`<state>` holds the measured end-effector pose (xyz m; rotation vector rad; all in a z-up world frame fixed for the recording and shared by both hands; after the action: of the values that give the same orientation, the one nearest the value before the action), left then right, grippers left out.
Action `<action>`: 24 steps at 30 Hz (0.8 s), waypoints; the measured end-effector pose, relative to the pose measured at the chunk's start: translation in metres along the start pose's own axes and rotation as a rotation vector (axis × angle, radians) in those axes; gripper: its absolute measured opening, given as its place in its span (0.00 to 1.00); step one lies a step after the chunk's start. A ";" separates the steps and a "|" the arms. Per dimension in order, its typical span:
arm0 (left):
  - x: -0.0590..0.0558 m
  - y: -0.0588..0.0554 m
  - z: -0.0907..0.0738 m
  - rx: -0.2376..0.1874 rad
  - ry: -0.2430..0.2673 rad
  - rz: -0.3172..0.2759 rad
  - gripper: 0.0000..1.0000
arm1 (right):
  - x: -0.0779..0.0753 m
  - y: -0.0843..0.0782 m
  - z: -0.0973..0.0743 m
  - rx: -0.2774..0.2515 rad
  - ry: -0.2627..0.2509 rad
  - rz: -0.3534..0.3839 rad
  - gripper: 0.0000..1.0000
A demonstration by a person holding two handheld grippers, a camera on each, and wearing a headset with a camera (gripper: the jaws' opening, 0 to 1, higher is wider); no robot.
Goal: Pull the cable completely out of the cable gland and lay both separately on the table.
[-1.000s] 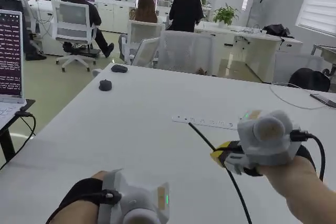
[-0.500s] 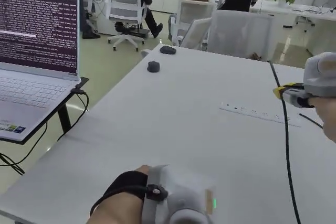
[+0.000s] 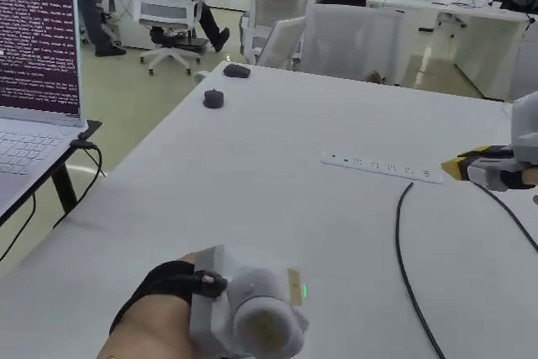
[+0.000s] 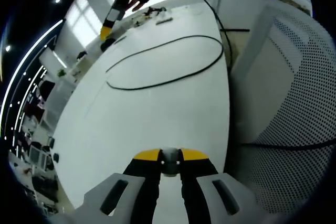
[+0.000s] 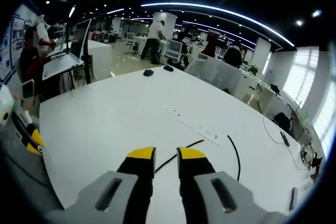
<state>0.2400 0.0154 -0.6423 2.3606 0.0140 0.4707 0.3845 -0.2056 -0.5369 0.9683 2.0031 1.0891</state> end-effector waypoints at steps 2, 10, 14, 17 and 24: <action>-0.003 0.004 0.003 -0.011 -0.029 -0.006 0.14 | 0.014 -0.009 -0.018 0.007 0.021 0.003 0.16; -0.005 -0.007 0.033 0.012 -0.152 -0.046 0.14 | 0.081 -0.046 -0.103 -0.001 0.058 0.059 0.15; -0.005 -0.022 0.057 0.054 -0.200 -0.068 0.14 | 0.107 -0.066 -0.138 0.010 0.027 0.074 0.15; -0.007 -0.027 0.071 0.065 -0.235 -0.068 0.14 | 0.117 -0.077 -0.159 0.013 0.002 0.114 0.16; -0.010 -0.035 0.095 0.096 -0.271 -0.118 0.14 | 0.119 -0.089 -0.185 0.001 -0.071 0.192 0.16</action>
<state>0.2671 -0.0222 -0.7324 2.4832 0.0506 0.0936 0.1486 -0.2129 -0.5559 1.2027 1.8835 1.1384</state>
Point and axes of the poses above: the centre of the closed fingertips' face, and the gripper's own axes: z roughly forward along the fingers, x roughly to its left, y roughly out of its top, the point moved 2 cm from there along -z, roughly backward along the fingers, and after that the axes turned 6 degrees about -x, right-handed, at the moved point
